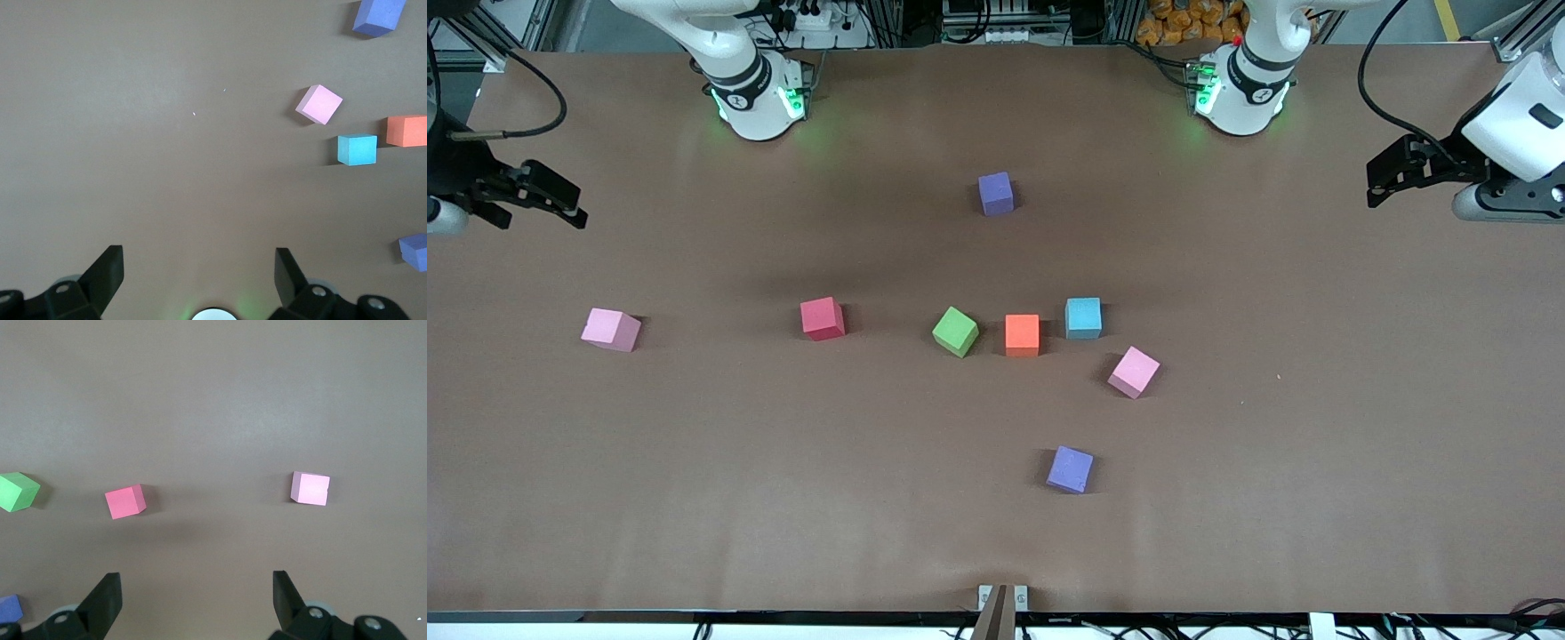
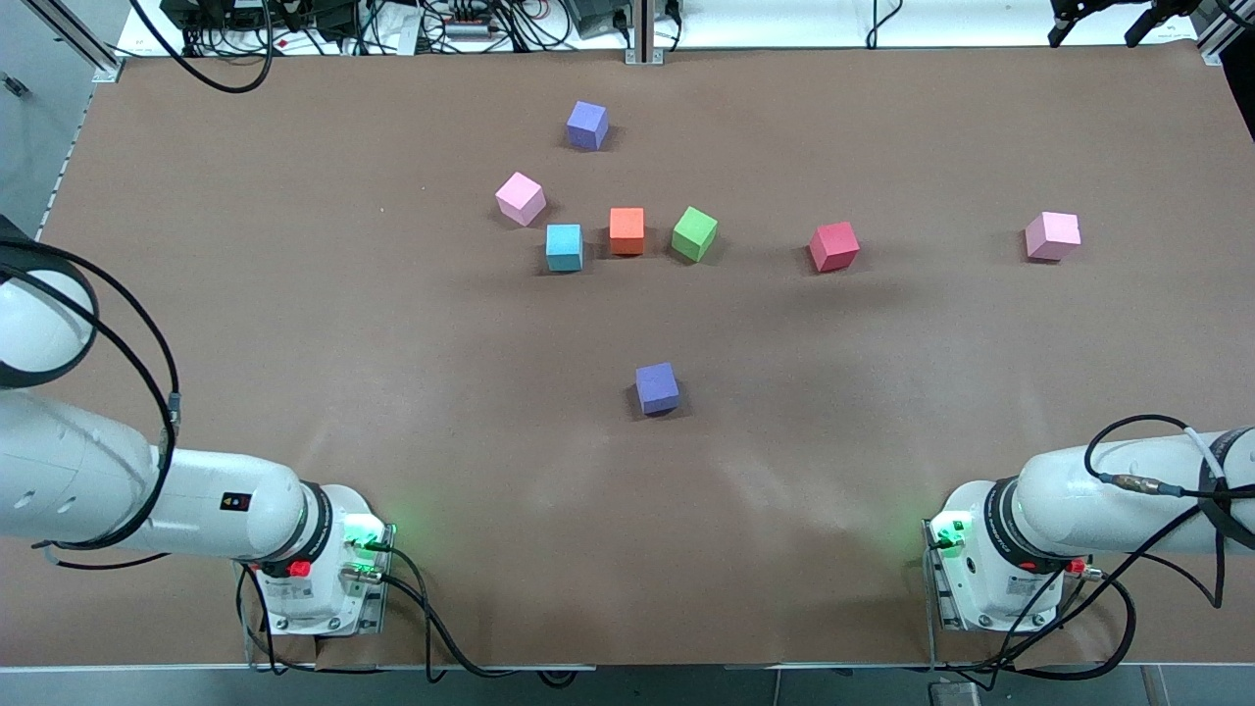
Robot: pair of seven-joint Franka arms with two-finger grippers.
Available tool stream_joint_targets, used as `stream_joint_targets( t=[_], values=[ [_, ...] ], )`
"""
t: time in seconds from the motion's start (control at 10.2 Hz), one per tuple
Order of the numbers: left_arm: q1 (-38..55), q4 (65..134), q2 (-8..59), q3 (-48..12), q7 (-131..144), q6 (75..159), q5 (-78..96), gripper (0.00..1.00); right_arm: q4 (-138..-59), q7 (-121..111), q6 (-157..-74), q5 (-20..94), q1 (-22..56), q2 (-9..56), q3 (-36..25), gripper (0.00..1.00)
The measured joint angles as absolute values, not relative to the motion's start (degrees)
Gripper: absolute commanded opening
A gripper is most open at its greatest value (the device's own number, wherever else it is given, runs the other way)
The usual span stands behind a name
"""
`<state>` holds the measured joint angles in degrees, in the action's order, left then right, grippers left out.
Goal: Arrange blocks into number 1
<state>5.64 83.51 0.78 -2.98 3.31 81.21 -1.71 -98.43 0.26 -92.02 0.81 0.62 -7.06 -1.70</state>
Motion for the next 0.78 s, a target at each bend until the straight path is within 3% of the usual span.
stream_joint_targets(
  t=[0.39, 0.78],
  values=[
    [5.78, 83.59, 2.41, -3.09, 3.31, 81.35, -1.7, 1.0, -98.42, 0.29, -91.72, 0.81, 0.63, -7.52, -1.64, 1.0],
    [8.81, 84.38, 9.53, -3.95, 9.97, 84.59, -1.1, 1.0, -98.88, 5.49, -92.03, 0.91, 3.82, -6.85, -0.91, 1.0]
  ],
)
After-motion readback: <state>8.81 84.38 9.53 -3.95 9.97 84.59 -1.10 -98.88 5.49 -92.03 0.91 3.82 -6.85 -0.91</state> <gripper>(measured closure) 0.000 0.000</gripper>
